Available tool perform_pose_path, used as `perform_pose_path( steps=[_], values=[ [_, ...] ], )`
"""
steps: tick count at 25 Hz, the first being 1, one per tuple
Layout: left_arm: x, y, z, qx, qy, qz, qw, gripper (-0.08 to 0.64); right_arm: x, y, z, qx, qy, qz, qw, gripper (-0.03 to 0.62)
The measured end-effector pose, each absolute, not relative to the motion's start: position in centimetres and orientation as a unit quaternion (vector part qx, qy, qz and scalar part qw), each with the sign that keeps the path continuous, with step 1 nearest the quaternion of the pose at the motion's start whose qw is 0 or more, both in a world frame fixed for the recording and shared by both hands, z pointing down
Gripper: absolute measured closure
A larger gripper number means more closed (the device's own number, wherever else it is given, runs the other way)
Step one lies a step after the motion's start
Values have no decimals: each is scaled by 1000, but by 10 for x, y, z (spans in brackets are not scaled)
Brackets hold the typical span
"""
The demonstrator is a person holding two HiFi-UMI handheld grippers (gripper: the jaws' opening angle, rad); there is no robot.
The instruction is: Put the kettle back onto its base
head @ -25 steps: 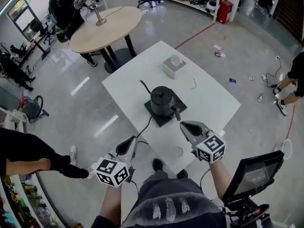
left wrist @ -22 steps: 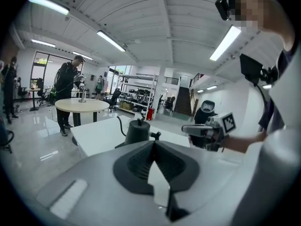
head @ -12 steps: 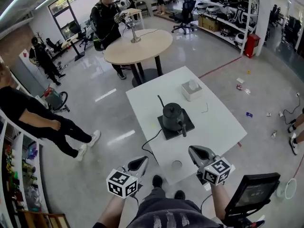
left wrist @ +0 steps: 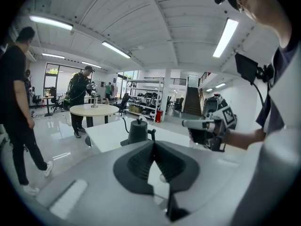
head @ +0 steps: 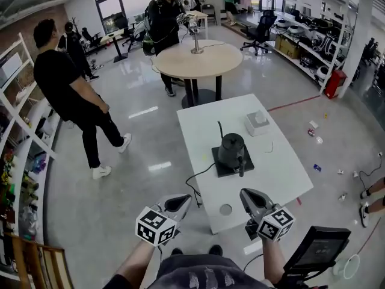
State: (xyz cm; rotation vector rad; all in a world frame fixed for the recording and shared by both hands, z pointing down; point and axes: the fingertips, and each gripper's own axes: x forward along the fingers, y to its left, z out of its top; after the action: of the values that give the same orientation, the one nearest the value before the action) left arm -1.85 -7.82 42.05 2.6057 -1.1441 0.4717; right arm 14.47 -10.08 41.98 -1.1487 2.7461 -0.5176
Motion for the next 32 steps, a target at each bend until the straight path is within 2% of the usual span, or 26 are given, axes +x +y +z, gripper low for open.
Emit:
perform_pose_path(
  steps=[6, 19, 25, 32],
  values=[
    [-80, -64, 406, 894, -409, 137, 123, 558, 84, -95, 401, -372, 912, -163, 55, 591],
    [-235, -15, 416, 875, -453, 59, 162, 558, -81, -46, 410, -309, 933, -184, -16, 591],
    [-280, 7, 434, 873, -451, 41, 183, 558, -121, -23, 410, -302, 926, -228, 15, 591],
    [-273, 0, 441, 896, -392, 19, 205, 558, -116, -6, 411, -352, 911, -211, -35, 591]
  ],
)
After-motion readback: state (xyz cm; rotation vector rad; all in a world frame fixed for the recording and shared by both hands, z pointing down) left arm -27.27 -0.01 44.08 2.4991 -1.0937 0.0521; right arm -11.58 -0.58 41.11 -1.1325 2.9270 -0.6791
